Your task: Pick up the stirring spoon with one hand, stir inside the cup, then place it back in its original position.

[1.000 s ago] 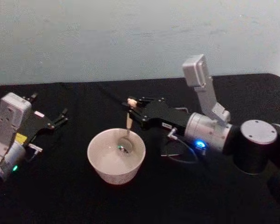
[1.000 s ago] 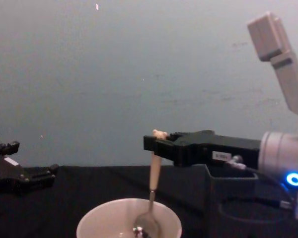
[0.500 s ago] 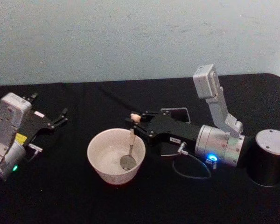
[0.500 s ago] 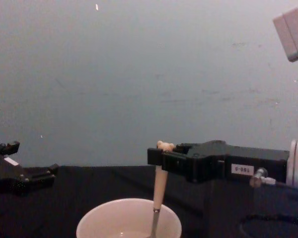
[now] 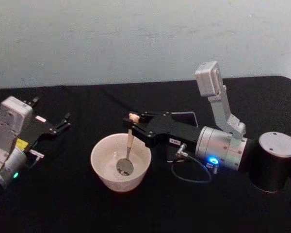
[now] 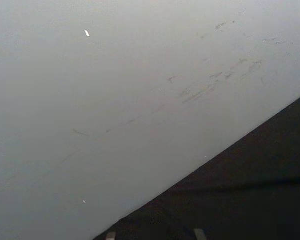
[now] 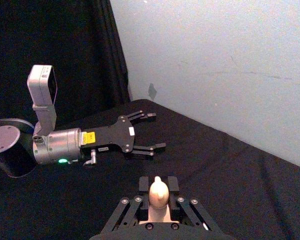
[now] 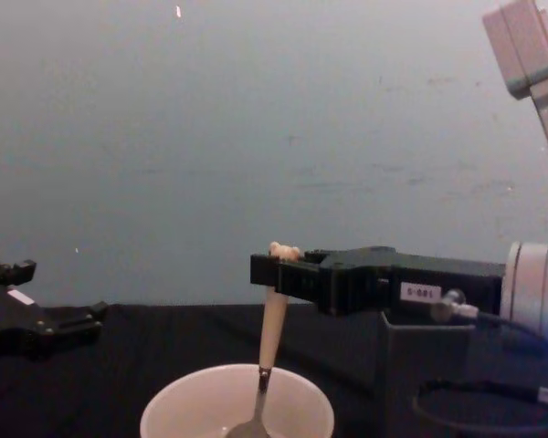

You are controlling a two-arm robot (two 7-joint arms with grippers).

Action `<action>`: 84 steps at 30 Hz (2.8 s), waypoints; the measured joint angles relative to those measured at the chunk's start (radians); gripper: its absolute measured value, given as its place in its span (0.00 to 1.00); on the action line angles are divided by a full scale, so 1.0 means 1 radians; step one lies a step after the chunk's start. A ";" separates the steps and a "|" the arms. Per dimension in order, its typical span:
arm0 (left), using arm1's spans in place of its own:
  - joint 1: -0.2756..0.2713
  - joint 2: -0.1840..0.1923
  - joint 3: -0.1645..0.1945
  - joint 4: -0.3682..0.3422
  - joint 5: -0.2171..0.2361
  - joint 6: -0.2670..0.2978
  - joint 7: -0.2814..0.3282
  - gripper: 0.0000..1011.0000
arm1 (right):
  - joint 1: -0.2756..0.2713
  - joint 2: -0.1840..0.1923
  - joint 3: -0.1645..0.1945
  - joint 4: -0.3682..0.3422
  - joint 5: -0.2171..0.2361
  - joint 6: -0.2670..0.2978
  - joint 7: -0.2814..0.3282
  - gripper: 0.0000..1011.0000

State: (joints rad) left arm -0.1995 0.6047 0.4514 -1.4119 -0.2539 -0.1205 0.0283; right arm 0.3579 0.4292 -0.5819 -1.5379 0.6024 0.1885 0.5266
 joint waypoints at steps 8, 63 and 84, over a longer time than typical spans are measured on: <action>0.000 0.000 0.000 0.000 0.000 0.000 0.000 0.99 | 0.006 0.000 -0.004 0.009 0.007 0.002 -0.011 0.21; 0.000 0.000 0.000 0.000 0.000 0.000 0.000 0.99 | -0.038 0.160 0.240 -0.083 0.305 -0.007 -0.161 0.21; 0.000 0.000 0.000 0.000 0.000 0.000 0.000 0.99 | -0.031 0.164 0.168 -0.023 0.252 0.018 -0.162 0.21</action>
State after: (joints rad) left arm -0.1995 0.6047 0.4514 -1.4120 -0.2539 -0.1205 0.0283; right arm 0.3274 0.5937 -0.4138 -1.5611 0.8545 0.2066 0.3647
